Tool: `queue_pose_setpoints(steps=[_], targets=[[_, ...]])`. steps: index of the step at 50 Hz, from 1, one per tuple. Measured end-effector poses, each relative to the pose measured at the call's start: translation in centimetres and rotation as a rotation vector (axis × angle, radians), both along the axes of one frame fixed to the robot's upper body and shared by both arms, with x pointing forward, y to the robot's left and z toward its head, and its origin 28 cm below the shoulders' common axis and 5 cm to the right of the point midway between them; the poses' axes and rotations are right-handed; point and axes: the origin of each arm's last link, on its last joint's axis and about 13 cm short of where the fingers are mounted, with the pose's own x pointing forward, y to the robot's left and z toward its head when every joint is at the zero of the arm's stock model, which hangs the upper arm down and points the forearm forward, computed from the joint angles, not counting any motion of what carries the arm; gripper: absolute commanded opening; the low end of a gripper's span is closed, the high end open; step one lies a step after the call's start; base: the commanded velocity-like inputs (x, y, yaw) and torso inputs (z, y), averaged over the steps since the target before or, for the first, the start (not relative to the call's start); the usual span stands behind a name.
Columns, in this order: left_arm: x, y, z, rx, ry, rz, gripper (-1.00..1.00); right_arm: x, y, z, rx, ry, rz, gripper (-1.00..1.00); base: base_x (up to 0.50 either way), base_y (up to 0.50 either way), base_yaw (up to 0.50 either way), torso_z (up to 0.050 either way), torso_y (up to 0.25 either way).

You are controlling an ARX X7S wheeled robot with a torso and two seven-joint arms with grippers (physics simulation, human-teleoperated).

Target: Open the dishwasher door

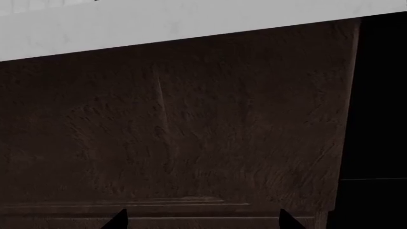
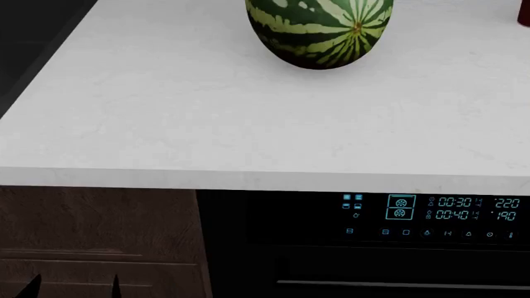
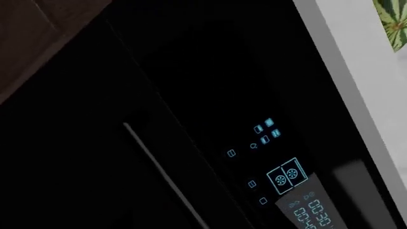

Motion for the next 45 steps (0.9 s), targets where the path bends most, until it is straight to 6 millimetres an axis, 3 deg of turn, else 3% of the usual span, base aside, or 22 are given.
queue_pose_setpoints(steps=[45], targets=[[0.1,0.0,0.0,-0.002,0.001,0.003,1.0,5.5,-1.3,-0.1,-0.261,0.101,0.023,1.0,0.0,0.0,0.0,0.0,0.0]])
